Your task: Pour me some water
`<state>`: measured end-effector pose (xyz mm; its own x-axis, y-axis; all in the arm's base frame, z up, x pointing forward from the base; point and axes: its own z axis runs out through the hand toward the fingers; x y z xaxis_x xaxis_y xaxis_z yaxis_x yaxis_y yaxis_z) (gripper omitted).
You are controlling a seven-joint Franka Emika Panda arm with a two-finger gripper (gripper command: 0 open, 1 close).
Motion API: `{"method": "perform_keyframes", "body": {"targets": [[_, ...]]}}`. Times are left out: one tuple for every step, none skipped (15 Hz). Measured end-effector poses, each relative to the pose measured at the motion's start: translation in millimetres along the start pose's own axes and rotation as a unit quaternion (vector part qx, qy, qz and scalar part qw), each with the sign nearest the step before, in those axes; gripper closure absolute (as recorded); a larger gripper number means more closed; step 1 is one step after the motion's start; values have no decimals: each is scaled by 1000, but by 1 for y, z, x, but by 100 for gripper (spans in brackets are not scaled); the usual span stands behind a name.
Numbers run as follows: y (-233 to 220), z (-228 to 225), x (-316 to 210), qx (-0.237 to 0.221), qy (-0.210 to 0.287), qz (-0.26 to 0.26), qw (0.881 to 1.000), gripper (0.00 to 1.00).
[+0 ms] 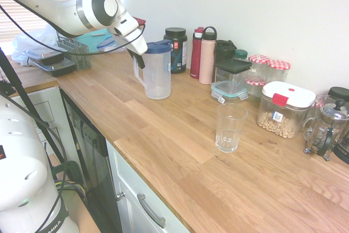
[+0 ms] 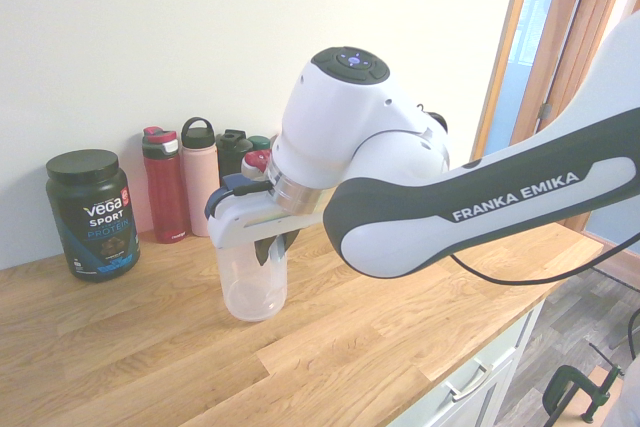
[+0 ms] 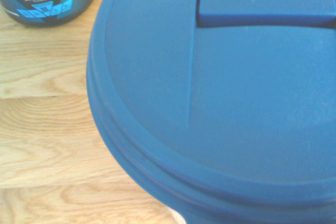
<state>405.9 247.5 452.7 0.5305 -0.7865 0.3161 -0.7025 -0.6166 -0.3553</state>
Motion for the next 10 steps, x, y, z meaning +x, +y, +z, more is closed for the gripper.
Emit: {"method": "perform_keyframes", "body": {"targets": [[0,5,-1,-2,-1,4,1000,100],[-1,8,-2,0,-2,6,1000,0],[-2,8,-3,2,-3,7,1000,0],[-2,8,-5,2,-5,7,1000,0],[-2,8,-6,3,-6,8,1000,0],[-2,7,-6,3,-6,8,1000,0],[-2,7,-5,3,-7,9,1000,0],[-1,7,-4,3,-7,9,1000,0],[-1,6,-4,3,-7,9,1000,0],[-1,6,-2,2,-6,8,1000,0]]}}
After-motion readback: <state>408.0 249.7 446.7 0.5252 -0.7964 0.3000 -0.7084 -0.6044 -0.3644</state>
